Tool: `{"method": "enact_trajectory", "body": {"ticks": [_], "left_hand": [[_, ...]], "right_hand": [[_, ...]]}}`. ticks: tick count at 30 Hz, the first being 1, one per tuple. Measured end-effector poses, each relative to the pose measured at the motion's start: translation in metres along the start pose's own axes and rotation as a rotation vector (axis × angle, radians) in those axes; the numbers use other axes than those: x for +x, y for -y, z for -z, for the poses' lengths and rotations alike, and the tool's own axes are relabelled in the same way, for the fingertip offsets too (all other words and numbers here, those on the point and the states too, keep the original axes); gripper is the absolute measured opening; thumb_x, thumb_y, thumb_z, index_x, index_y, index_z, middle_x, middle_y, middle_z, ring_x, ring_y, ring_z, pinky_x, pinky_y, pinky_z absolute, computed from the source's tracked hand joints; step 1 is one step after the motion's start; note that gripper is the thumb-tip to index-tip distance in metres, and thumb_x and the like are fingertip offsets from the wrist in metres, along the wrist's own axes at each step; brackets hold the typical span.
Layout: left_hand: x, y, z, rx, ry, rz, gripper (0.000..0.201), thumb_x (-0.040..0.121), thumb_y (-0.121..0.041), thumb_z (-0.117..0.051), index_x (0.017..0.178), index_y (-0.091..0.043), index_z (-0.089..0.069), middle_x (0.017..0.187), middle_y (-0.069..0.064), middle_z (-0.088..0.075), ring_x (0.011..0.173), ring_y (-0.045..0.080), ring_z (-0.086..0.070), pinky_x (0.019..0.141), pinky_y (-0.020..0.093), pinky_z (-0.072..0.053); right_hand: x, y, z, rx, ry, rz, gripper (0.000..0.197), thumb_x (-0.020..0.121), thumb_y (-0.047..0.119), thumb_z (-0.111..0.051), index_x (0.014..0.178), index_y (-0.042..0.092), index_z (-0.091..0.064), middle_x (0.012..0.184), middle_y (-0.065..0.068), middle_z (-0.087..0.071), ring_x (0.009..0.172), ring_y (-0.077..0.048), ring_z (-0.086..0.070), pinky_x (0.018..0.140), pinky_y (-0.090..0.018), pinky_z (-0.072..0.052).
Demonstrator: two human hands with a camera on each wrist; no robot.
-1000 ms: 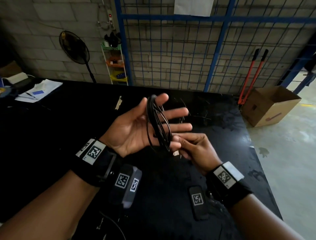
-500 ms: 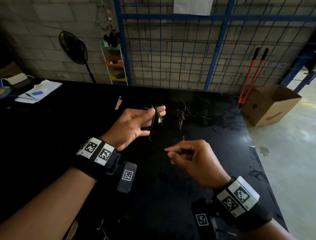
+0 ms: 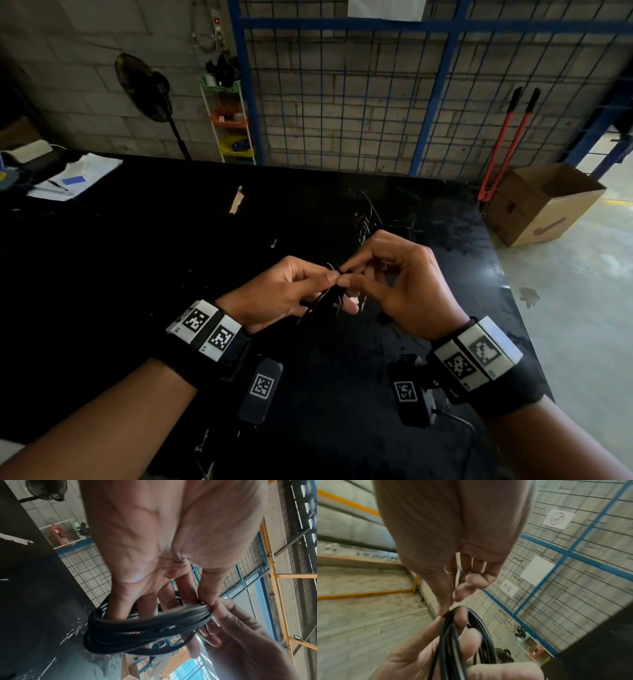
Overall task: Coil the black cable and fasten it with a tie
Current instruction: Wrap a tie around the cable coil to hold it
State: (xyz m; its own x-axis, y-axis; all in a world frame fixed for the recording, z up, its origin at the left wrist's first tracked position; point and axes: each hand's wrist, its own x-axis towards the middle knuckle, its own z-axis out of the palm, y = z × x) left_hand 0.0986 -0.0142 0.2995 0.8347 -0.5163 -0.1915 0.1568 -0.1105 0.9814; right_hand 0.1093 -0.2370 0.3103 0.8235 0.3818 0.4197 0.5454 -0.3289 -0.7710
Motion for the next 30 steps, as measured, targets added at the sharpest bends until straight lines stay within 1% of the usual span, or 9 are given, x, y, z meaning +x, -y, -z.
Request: {"method": "enact_trajectory", "body": {"ticks": [3, 7, 8, 11, 13, 16, 22, 27, 30], "left_hand": [[0.000, 0.001, -0.007, -0.018, 0.061, -0.027, 0.044, 0.108, -0.032, -0.039, 0.110, 0.001, -0.068, 0.108, 0.031, -0.075, 0.127, 0.052, -0.062, 0.107, 0.074, -0.043], [0.002, -0.004, -0.014, 0.016, 0.068, -0.062, 0.044, 0.113, -0.027, -0.027, 0.095, -0.003, -0.059, 0.084, 0.036, -0.063, 0.097, 0.028, -0.078, 0.084, 0.029, -0.058], [0.003, -0.005, -0.015, 0.029, 0.061, -0.068, 0.044, 0.113, -0.028, -0.028, 0.092, -0.004, -0.059, 0.077, 0.031, -0.060, 0.087, 0.024, -0.076, 0.083, 0.028, -0.056], [0.006, -0.001, -0.015, 0.055, 0.063, -0.087, 0.040, 0.109, -0.031, -0.033, 0.088, -0.007, -0.058, 0.062, -0.001, -0.053, 0.071, 0.018, -0.064, 0.096, 0.054, -0.052], [0.008, 0.002, -0.014, 0.052, 0.063, -0.080, 0.039, 0.107, -0.031, -0.034, 0.087, -0.007, -0.058, 0.058, -0.010, -0.047, 0.062, 0.010, -0.055, 0.092, 0.046, -0.054], [0.010, 0.006, -0.015, 0.028, 0.053, -0.051, 0.039, 0.107, -0.033, -0.034, 0.085, -0.010, -0.057, 0.057, -0.013, -0.044, 0.057, 0.007, -0.046, 0.080, 0.030, -0.051], [0.013, 0.010, -0.015, 0.018, 0.073, -0.014, 0.042, 0.111, -0.031, -0.033, 0.080, -0.013, -0.057, 0.054, -0.014, -0.039, 0.052, 0.003, -0.041, 0.072, 0.029, -0.048], [0.012, 0.019, -0.019, 0.015, 0.094, 0.060, 0.047, 0.114, -0.026, -0.032, 0.087, -0.021, -0.071, 0.053, -0.012, -0.048, 0.052, 0.003, -0.039, 0.068, 0.026, -0.048], [0.013, 0.039, -0.026, 0.095, 0.021, 0.091, 0.036, 0.112, -0.026, -0.039, 0.093, -0.011, -0.065, 0.060, -0.006, -0.046, 0.054, 0.007, -0.042, 0.068, 0.027, -0.048]], "right_hand": [[0.001, -0.013, -0.002, 0.182, 0.018, -0.091, 0.016, 0.078, 0.016, -0.089, 0.087, 0.017, -0.076, 0.082, 0.001, -0.067, 0.065, -0.008, -0.062, 0.062, -0.024, -0.051], [0.001, -0.024, -0.006, 0.417, 0.098, -0.132, 0.025, 0.088, 0.012, -0.080, 0.112, 0.007, -0.073, 0.102, -0.009, -0.075, 0.084, -0.018, -0.073, 0.079, -0.048, -0.061], [-0.001, -0.024, -0.008, 0.487, 0.123, -0.122, 0.027, 0.091, 0.008, -0.075, 0.118, 0.002, -0.072, 0.106, -0.015, -0.075, 0.086, -0.022, -0.075, 0.083, -0.048, -0.061], [-0.006, -0.023, -0.010, 0.601, 0.140, -0.115, 0.026, 0.093, -0.005, -0.067, 0.118, -0.010, -0.071, 0.108, -0.030, -0.073, 0.084, -0.027, -0.076, 0.084, -0.035, -0.061], [-0.010, -0.025, -0.012, 0.578, 0.071, -0.124, 0.025, 0.090, -0.006, -0.070, 0.115, -0.009, -0.074, 0.107, -0.026, -0.075, 0.088, -0.026, -0.078, 0.084, -0.032, -0.061], [-0.019, -0.032, -0.019, 0.387, -0.071, -0.082, 0.025, 0.085, 0.006, -0.080, 0.110, 0.003, -0.079, 0.102, -0.012, -0.077, 0.093, -0.026, -0.076, 0.083, -0.037, -0.062], [-0.036, -0.034, -0.025, 0.143, -0.178, 0.124, 0.024, 0.085, 0.007, -0.083, 0.109, 0.006, -0.081, 0.098, -0.005, -0.076, 0.085, -0.016, -0.072, 0.072, -0.022, -0.055], [-0.062, -0.046, -0.034, 0.117, -0.209, 0.115, 0.026, 0.084, 0.000, -0.083, 0.110, 0.005, -0.081, 0.102, -0.004, -0.079, 0.092, -0.016, -0.077, 0.073, -0.034, -0.063], [-0.082, -0.059, -0.047, 0.133, -0.280, 0.042, 0.024, 0.083, -0.001, -0.083, 0.106, 0.007, -0.082, 0.101, 0.000, -0.080, 0.090, -0.014, -0.078, 0.074, -0.036, -0.064]]}}
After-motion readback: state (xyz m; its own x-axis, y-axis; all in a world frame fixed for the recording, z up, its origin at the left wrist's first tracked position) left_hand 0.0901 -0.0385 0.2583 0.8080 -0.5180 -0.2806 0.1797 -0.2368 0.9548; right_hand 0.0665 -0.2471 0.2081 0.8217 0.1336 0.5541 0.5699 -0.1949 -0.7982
